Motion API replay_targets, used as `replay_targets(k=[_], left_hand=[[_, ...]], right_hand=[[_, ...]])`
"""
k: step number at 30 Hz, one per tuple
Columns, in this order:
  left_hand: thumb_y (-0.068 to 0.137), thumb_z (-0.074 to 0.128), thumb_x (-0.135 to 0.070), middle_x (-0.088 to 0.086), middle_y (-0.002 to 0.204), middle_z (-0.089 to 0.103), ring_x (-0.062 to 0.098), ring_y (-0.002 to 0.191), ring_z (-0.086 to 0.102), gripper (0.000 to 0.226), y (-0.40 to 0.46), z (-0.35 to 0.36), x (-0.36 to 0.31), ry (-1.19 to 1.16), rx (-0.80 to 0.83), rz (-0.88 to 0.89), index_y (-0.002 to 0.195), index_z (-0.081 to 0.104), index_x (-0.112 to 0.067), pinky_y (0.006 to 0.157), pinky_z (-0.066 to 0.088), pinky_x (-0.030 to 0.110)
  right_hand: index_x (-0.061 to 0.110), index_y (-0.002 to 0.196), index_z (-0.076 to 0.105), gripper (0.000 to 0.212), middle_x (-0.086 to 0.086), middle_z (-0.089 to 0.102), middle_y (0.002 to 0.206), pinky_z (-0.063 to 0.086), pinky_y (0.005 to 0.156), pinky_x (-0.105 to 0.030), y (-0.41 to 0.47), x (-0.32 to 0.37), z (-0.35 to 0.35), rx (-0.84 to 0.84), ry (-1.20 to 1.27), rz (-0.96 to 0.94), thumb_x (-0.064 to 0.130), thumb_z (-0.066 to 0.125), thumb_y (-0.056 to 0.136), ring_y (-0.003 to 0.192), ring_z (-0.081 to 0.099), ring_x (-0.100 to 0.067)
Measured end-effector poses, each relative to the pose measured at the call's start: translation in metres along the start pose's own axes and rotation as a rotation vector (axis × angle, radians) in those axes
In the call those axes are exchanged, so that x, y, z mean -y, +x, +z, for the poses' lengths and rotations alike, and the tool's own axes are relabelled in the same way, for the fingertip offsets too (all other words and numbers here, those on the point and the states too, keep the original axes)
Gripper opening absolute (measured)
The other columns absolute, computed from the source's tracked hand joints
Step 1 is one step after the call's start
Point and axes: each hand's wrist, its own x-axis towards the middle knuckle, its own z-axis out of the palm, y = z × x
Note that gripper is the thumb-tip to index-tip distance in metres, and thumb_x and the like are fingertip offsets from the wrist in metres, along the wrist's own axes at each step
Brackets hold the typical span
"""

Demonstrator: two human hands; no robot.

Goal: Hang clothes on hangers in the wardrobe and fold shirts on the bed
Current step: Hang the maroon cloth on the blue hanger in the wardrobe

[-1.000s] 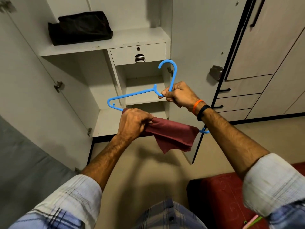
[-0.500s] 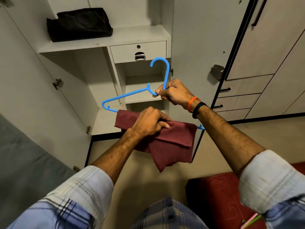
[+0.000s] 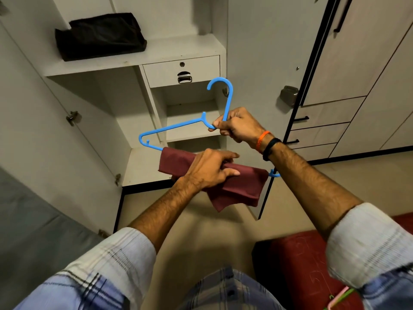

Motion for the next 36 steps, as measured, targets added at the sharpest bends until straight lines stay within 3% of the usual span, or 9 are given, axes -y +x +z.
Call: replay_targets(k=[3,6,10,13,17,23,32,34,36], left_hand=[[0.088,0.067,-0.048,-0.008,0.113,0.073,0.017,0.103,0.068,0.037,0.005,0.003,0.001,0.056,0.08,0.033,0.123,0.069,-0.034,0.087,0.054,0.031],[0.086,0.07,-0.04,-0.008,0.106,0.075,0.014,0.098,0.071,0.028,0.0,0.006,0.0,-0.036,-0.085,0.091,0.111,0.076,-0.03,0.08,0.057,0.033],[0.086,0.063,-0.024,-0.005,0.102,0.076,0.013,0.095,0.073,0.024,-0.009,0.014,-0.003,-0.071,-0.272,0.235,0.104,0.078,-0.021,0.079,0.059,0.033],[0.087,0.062,-0.034,-0.004,0.113,0.074,0.017,0.101,0.071,0.03,-0.006,0.014,-0.002,0.059,-0.147,0.303,0.111,0.075,-0.023,0.084,0.056,0.037],[0.091,0.053,-0.056,0.001,0.117,0.072,0.018,0.105,0.068,0.054,-0.005,0.004,0.006,0.044,0.031,0.171,0.129,0.064,-0.02,0.095,0.052,0.041],[0.098,0.054,-0.041,-0.004,0.112,0.073,0.015,0.106,0.065,0.032,-0.01,-0.035,0.042,0.126,0.056,-0.117,0.119,0.071,-0.023,0.098,0.049,0.033],[0.095,0.06,-0.036,0.004,0.115,0.072,0.021,0.108,0.063,0.037,-0.021,-0.061,0.07,0.056,0.209,-0.292,0.125,0.067,-0.015,0.1,0.05,0.039],[0.093,0.066,-0.024,0.007,0.105,0.075,0.025,0.099,0.068,0.028,-0.027,-0.058,0.073,0.081,0.056,-0.222,0.117,0.072,-0.013,0.096,0.053,0.039],[0.083,0.071,-0.006,0.01,0.096,0.076,0.03,0.09,0.071,0.025,-0.036,-0.05,0.077,0.214,-0.249,-0.06,0.108,0.076,-0.008,0.093,0.049,0.037]], right_hand=[[0.011,0.077,0.074,0.021,-0.009,0.053,0.061,0.026,0.039,-0.018,0.002,0.002,0.002,0.0,-0.016,-0.014,0.016,0.063,0.094,0.039,0.034,-0.005],[0.008,0.081,0.074,0.019,-0.009,0.062,0.065,0.03,0.039,-0.015,0.004,0.003,0.001,-0.037,-0.062,-0.027,0.016,0.063,0.093,0.041,0.039,-0.003],[-0.002,0.09,0.073,0.018,0.011,0.06,0.049,0.03,0.039,-0.011,0.004,0.008,-0.002,-0.058,-0.063,-0.038,0.01,0.06,0.094,0.038,0.044,0.0],[-0.004,0.092,0.072,0.019,0.011,0.059,0.046,0.029,0.038,-0.011,0.004,0.008,0.0,-0.044,-0.041,-0.025,0.009,0.059,0.095,0.035,0.042,-0.001],[-0.002,0.094,0.074,0.021,0.009,0.054,0.046,0.028,0.038,-0.014,0.007,0.002,-0.003,-0.032,-0.03,0.001,0.014,0.061,0.095,0.035,0.037,-0.002],[0.001,0.093,0.076,0.021,0.0,0.053,0.054,0.028,0.039,-0.018,0.011,-0.001,-0.009,-0.022,-0.056,0.0,0.018,0.063,0.094,0.039,0.035,-0.004],[0.005,0.088,0.075,0.019,-0.007,0.059,0.062,0.03,0.039,-0.016,0.015,-0.002,-0.001,-0.002,-0.085,-0.011,0.017,0.062,0.095,0.04,0.038,-0.003],[0.006,0.087,0.076,0.019,-0.005,0.059,0.061,0.03,0.04,-0.017,0.016,-0.003,0.0,-0.012,-0.087,-0.008,0.016,0.062,0.095,0.041,0.038,-0.003],[0.003,0.091,0.076,0.02,0.002,0.053,0.053,0.027,0.04,-0.018,0.018,-0.002,-0.002,-0.038,-0.052,-0.004,0.016,0.061,0.095,0.04,0.035,-0.004]])
